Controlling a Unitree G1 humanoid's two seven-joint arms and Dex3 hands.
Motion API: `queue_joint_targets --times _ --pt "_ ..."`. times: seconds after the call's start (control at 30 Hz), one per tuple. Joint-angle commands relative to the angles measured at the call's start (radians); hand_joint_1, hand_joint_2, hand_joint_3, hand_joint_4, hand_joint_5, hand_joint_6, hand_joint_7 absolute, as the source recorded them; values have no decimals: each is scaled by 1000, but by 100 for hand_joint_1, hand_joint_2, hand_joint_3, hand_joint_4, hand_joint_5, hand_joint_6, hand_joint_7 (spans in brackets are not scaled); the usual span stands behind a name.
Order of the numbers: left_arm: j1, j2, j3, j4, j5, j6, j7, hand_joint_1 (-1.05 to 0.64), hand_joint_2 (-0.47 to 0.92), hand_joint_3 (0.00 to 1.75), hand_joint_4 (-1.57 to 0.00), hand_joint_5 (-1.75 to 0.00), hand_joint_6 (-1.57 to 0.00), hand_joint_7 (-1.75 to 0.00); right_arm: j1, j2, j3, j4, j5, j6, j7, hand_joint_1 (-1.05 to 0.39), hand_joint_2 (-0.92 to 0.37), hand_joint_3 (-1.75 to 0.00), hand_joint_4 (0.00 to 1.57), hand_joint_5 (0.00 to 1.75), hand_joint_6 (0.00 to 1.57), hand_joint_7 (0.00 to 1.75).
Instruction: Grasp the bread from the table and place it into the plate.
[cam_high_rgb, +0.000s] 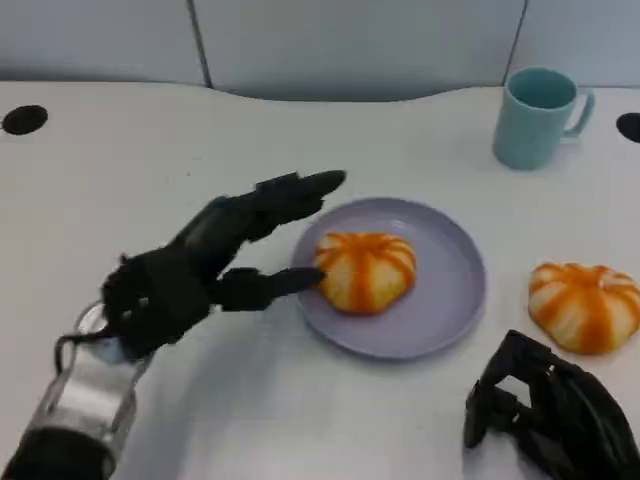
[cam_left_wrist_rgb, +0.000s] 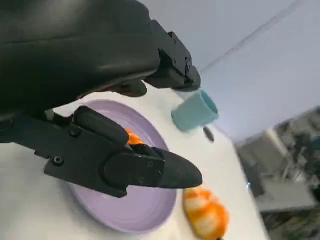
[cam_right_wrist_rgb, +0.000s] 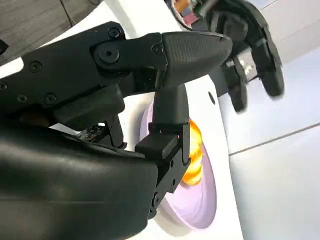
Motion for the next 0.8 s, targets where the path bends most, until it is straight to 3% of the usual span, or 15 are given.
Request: queue_joint_targets --times 0.03,0.1,0.17,0.23,0.3,0.33,0.4,0.43,0.47,0.57,0.67,0.7,0.8 --pt "66 -8 40 -112 -44 67 -8 -62 92 34 -37 -60 -54 -11 -4 -17 -5 4 7 3 8 -61 -92 -33 71 175 60 150" --pt "138 -30 72 -205 -116 123 -6 -62 92 34 -37 -61 -54 -11 -6 -17 -4 7 5 2 8 -61 -92 -33 71 175 60 150" --pt "250 -60 112 -338 -222 196 1 -61 92 31 -54 -74 -66 -16 -7 -17 -2 7 0 0 5 -61 -92 -33 71 175 60 150" --pt "306 -72 128 -415 -259 242 3 -57 92 32 -56 -89 -72 -18 -5 -17 -1 4 -4 -2 1 -60 -92 -34 70 175 60 150" --pt "355 -88 141 -473 -304 288 -4 -56 92 33 -56 -93 -74 -19 -4 -17 0 1 -4 2 -2 -60 -92 -34 70 175 60 150" --pt "386 -98 149 -505 -337 314 -8 -54 92 34 -56 -108 -77 -25 -2 -18 0 -2 -4 5 -4 -60 -92 -33 69 175 60 149" --pt "439 -111 160 -564 -373 369 7 -53 92 35 -55 -119 -79 -30 1 -18 2 -9 -3 11 -6 -60 -92 -33 69 175 60 149" --pt "475 -119 166 -601 -384 402 28 -56 92 34 -57 -127 -79 -44 5 -17 3 -17 -4 17 -13 -59 -92 -33 69 175 60 148" --pt "500 -125 171 -630 -391 428 44 -57 92 34 -60 -140 -72 -75 8 -16 4 -23 -4 22 -18 -59 -92 -32 69 175 61 148" --pt "556 -135 180 -686 -392 463 57 -56 92 40 -60 -158 -59 -116 14 -16 7 -35 -6 26 -26 -58 -92 -33 68 175 61 148" --pt "590 -137 195 -704 -400 474 39 -55 92 43 -59 -165 -54 -131 13 -18 6 -32 1 24 -17 -58 -92 -34 68 175 60 148" --pt "608 -136 202 -707 -409 473 27 -53 92 48 -59 -170 -47 -147 10 -20 4 -26 6 22 -9 -58 -92 -34 68 175 60 148" --pt "645 -142 224 -703 -447 475 0 -49 92 49 -64 -174 -41 -170 6 -21 1 -19 12 22 -3 -59 -92 -34 68 175 60 147"
